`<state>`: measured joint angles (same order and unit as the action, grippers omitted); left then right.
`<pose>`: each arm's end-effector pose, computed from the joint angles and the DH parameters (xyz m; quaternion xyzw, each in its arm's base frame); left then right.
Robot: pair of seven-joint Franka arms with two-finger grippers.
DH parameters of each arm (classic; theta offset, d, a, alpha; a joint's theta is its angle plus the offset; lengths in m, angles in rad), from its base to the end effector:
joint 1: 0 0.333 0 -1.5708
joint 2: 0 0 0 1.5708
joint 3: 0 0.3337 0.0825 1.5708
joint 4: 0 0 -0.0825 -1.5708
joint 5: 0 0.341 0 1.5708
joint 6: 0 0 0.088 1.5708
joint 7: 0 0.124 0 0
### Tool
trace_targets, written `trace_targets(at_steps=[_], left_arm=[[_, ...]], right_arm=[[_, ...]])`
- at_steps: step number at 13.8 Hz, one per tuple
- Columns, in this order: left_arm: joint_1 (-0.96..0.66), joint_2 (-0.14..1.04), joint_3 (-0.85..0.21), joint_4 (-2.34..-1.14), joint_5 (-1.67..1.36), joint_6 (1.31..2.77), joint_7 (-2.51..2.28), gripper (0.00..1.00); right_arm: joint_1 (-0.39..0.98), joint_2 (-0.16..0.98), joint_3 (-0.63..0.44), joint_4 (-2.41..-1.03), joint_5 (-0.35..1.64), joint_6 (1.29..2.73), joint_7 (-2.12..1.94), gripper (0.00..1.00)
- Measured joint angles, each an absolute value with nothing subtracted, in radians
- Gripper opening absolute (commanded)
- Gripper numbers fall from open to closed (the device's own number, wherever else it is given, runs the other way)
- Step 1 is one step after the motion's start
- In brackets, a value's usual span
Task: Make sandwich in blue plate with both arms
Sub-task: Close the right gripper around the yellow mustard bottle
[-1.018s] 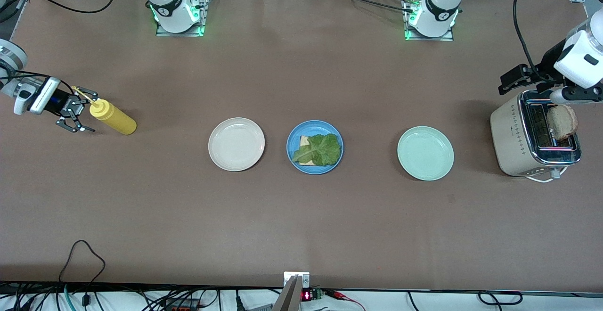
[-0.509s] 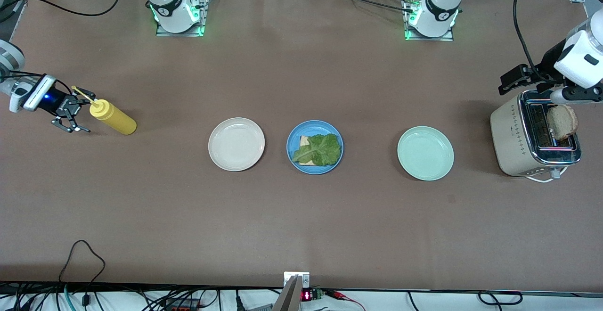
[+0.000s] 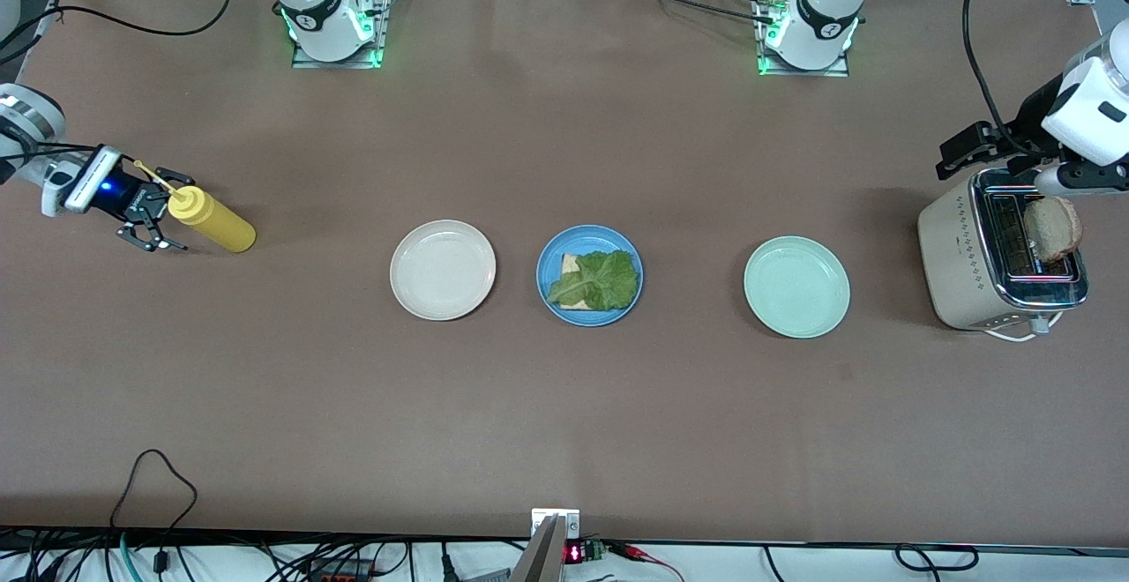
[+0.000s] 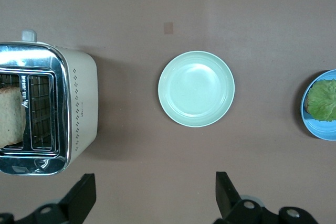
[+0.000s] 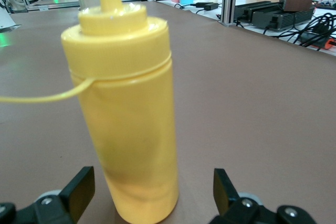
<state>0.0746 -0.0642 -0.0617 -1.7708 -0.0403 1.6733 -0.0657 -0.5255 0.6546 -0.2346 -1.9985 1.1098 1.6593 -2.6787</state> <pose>0.4938 0.0009 0.5800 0.9988 0.0418 -0.0172 0.0176 0.4346 -0.2686 0.1674 -0.6950 -0.4733 -0.4310 0.3276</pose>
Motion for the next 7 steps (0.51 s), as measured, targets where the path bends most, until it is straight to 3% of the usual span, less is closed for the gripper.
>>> trace_targets(at_steps=[7], left_arm=[[0.076, -0.064, -0.062, -1.771, -0.04, 1.68, -0.066, 1.0]], right_arm=[[-0.526, 0.675, -0.185, -1.998, 1.117, 1.656, -2.69, 1.0]])
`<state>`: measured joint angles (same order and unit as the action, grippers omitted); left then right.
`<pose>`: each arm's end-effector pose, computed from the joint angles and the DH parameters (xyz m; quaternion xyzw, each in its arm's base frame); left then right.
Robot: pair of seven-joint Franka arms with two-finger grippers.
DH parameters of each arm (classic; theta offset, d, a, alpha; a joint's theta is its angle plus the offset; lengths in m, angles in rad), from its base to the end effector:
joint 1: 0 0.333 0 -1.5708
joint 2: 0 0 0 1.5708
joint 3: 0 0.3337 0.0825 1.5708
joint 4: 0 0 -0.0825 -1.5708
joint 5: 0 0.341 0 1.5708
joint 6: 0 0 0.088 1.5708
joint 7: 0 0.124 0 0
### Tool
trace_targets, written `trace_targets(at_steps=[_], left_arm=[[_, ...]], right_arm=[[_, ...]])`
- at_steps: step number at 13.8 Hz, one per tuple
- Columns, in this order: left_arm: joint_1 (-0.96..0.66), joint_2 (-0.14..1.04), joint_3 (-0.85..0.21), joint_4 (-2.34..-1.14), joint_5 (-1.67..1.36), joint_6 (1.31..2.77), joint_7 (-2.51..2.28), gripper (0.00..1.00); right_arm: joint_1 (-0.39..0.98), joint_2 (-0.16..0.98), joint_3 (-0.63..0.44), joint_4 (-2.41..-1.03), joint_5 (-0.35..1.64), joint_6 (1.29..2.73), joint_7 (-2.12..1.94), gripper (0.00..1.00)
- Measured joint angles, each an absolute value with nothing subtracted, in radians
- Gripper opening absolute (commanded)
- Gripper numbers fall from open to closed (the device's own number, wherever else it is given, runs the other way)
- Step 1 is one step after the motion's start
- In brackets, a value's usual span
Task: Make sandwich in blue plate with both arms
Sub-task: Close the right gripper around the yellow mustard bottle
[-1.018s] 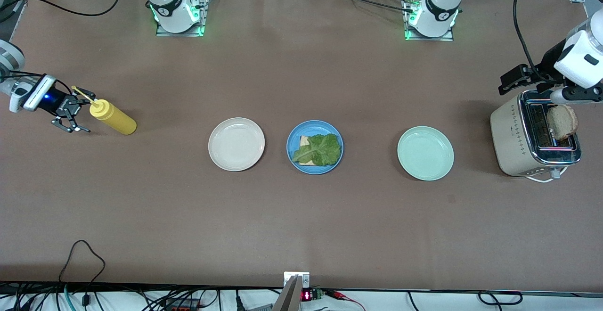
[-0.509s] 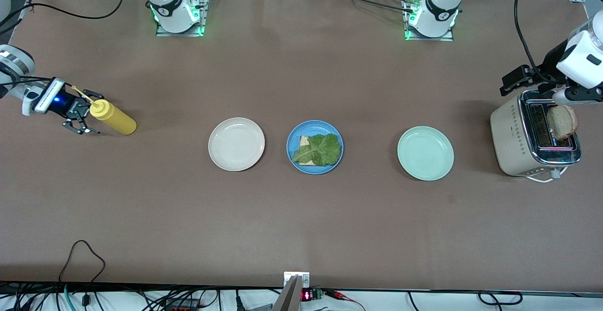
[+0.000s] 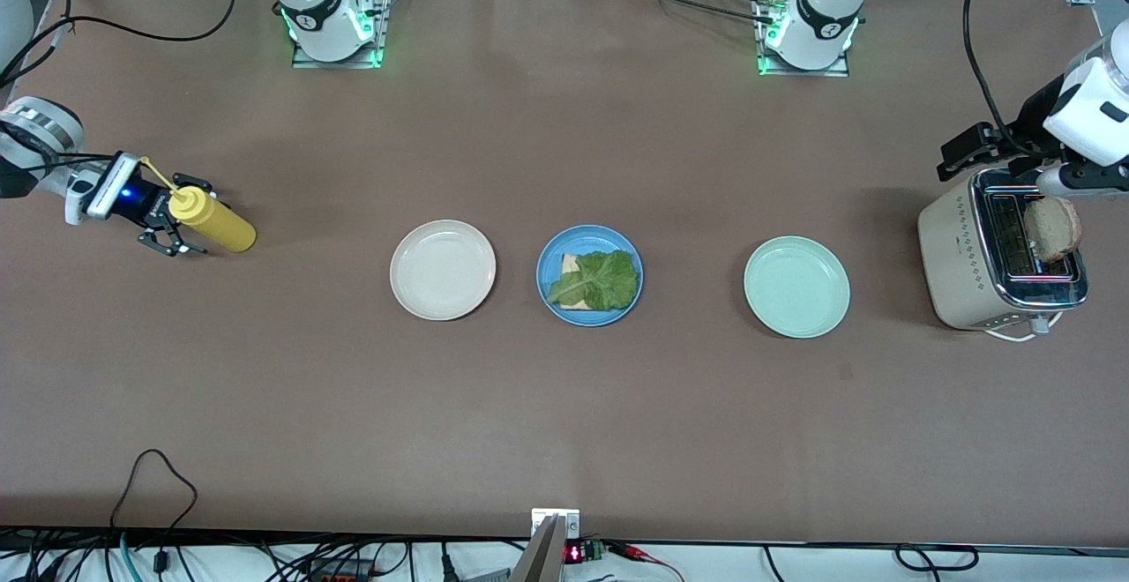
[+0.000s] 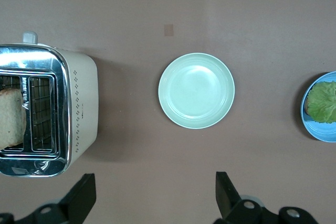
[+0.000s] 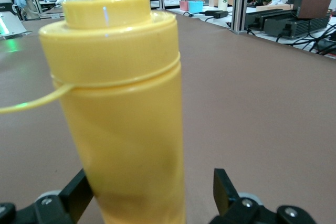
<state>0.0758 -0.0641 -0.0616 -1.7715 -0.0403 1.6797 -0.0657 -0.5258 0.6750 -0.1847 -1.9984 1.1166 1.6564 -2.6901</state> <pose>0.4946 0.0015 0.5802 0.9988 0.0425 -0.0144 0.0177 0.4449 -0.2449 0.1575 -0.6770 -0.4800 -0.4373 0.3465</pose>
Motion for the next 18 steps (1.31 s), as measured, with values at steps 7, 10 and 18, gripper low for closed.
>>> trace_targets(at_steps=[7, 10, 18], left_arm=[[0.076, -0.064, -0.062, -1.772, -0.04, 1.683, -0.066, 1.0], [0.076, -0.064, -0.062, -1.772, -0.04, 1.684, -0.066, 1.0], [0.077, -0.063, -0.061, -1.772, -0.037, 1.684, -0.066, 1.0]], right_arm=[[-0.525, 0.708, -0.153, -1.998, 1.124, 1.664, -2.693, 0.49], [-0.525, 0.708, -0.152, -1.995, 1.125, 1.678, -2.693, 0.0], [-0.512, 0.682, -0.09, -1.97, 1.101, 1.775, -2.643, 0.0]])
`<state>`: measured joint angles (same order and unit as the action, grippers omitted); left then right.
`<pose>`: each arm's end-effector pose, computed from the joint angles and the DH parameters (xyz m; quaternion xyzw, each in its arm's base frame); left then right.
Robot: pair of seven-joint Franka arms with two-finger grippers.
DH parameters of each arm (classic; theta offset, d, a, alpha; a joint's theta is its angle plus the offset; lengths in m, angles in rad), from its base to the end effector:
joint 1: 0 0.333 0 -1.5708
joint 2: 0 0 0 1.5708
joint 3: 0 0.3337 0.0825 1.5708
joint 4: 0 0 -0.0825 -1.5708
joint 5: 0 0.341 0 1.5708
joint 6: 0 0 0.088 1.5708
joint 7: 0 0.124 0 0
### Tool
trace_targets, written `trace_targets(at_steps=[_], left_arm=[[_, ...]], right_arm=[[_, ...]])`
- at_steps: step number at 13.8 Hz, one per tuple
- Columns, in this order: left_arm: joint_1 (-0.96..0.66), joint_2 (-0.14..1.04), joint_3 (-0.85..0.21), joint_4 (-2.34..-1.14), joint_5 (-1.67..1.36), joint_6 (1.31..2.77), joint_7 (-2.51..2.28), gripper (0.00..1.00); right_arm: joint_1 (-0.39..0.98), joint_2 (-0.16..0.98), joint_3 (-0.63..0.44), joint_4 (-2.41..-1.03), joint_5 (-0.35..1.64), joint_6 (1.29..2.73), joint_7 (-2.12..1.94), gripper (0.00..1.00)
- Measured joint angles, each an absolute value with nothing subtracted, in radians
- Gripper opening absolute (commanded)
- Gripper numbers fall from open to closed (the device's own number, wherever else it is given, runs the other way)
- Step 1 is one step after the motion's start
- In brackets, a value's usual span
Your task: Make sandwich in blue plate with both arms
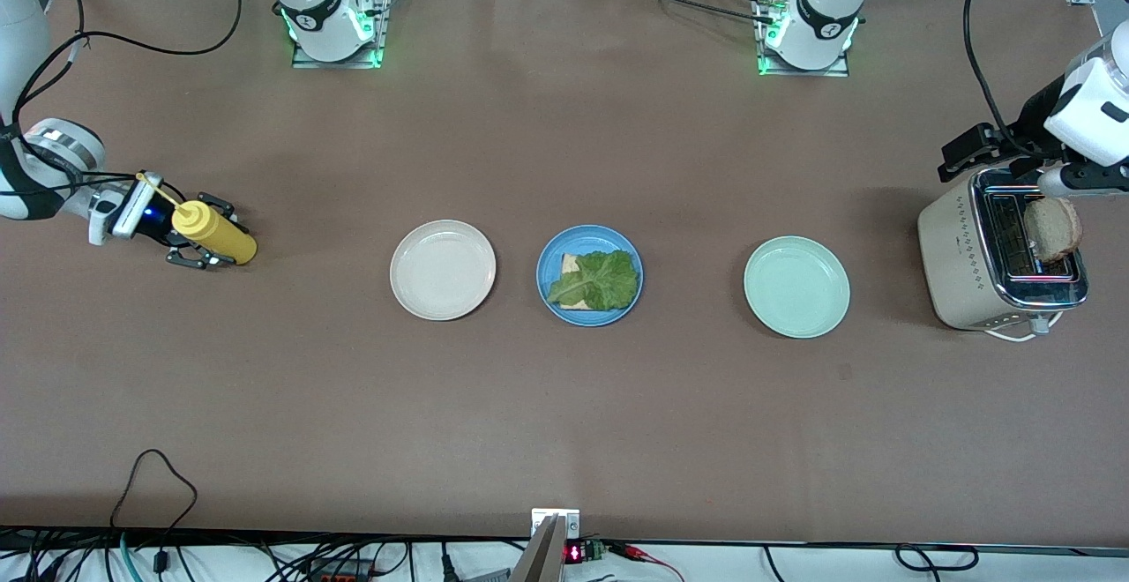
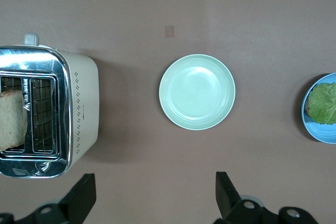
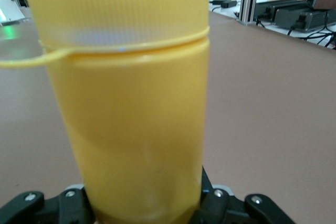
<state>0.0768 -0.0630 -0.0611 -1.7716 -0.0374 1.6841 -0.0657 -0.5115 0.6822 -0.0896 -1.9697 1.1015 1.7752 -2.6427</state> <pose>0.4954 0.0027 0.5800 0.9989 0.0431 -0.0127 0.0163 0.4790 -0.2161 0.1537 -0.6801 -0.5057 -0.4114 0.3353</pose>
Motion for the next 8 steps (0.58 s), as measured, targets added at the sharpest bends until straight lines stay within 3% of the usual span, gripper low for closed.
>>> trace_targets(at_steps=[8], left_arm=[[0.081, -0.054, -0.053, -1.771, -0.037, 1.69, -0.066, 1.0]], right_arm=[[-0.366, 0.384, -0.023, -1.949, 0.869, 1.933, -2.196, 0.0]])
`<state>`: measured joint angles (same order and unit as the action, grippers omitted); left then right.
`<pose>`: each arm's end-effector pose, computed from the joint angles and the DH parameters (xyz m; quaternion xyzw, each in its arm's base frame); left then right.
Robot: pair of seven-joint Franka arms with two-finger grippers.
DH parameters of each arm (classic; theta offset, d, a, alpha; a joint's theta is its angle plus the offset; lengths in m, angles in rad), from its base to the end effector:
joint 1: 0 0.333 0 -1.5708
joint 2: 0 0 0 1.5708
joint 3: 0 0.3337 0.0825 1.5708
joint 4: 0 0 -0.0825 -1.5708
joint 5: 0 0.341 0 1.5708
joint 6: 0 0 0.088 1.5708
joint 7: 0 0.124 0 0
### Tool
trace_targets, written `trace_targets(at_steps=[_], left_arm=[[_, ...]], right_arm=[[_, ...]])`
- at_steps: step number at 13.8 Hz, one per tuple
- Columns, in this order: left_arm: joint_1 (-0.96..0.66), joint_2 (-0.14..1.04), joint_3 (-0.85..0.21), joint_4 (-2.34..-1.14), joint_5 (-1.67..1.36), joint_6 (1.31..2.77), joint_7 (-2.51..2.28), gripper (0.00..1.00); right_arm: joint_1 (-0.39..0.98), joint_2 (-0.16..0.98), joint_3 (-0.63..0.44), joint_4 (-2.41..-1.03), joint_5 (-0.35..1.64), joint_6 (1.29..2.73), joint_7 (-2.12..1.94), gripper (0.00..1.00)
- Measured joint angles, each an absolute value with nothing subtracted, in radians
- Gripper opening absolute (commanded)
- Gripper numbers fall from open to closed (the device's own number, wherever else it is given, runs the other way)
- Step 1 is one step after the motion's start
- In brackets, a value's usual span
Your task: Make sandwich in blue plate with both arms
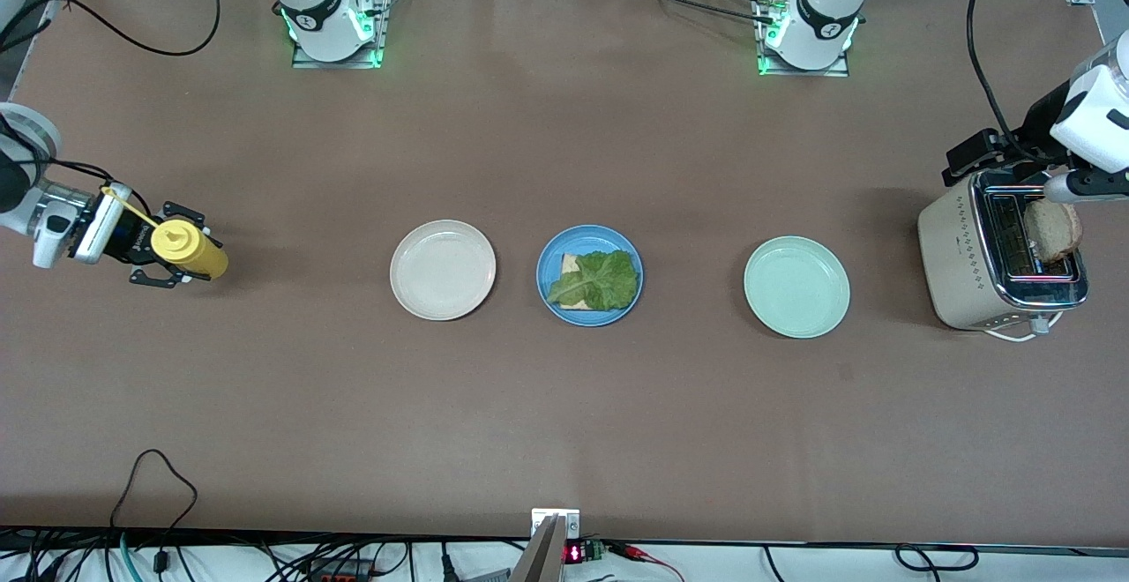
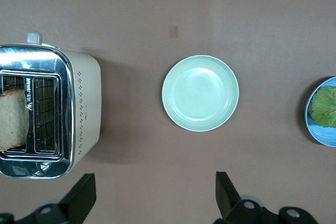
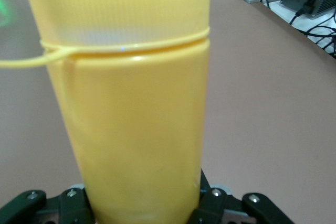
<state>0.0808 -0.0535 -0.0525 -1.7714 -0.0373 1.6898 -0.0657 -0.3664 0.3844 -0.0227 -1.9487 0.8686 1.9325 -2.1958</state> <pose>0.4984 0.0093 0.5759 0.9985 0.0495 -0.0144 0.0168 0.5416 -0.1513 0.3083 -0.7275 -0.5608 -0.2892 0.2696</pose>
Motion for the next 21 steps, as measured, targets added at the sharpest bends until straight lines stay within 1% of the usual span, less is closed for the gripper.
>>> trace_targets(at_steps=[3, 5, 8, 11, 15, 19, 21], left_arm=[[0.081, -0.05, -0.052, -1.771, -0.037, 1.69, -0.065, 1.0], [0.081, -0.038, -0.052, -1.771, -0.037, 1.69, -0.065, 1.0], [0.097, -0.006, -0.05, -1.752, -0.037, 1.698, -0.065, 1.0], [0.163, 0.026, -0.045, -1.693, -0.037, 1.699, -0.064, 1.0], [0.303, 0.105, -0.039, -1.618, -0.036, 1.69, -0.023, 1.0], [0.419, 0.224, -0.036, -1.544, 0.019, 1.69, 0.155, 1.0], [0.466, 0.284, -0.035, -1.52, 0.031, 1.691, 0.242, 1.0]], right_arm=[[-0.255, 0.293, -0.014, -1.952, 0.74, 2.002, -2.006, 0.0], [-0.202, 0.241, 0.022, -1.952, 0.632, 2.041, -1.846, 0.0], [-0.115, 0.172, 0.068, -1.954, 0.441, 2.055, -1.594, 0.0], [-0.019, 0.122, 0.095, -1.956, 0.264, 2.058, -1.37, 0.0], [0.053, 0.108, 0.179, -1.961, 0.102, 2.076, -1.14, 0.0], [0.198, 0.119, 0.191, -1.975, -0.029, 2.115, -0.954, 0.0], [0.268, 0.144, 0.192, -1.982, -0.099, 2.124, -0.855, 0.0]])
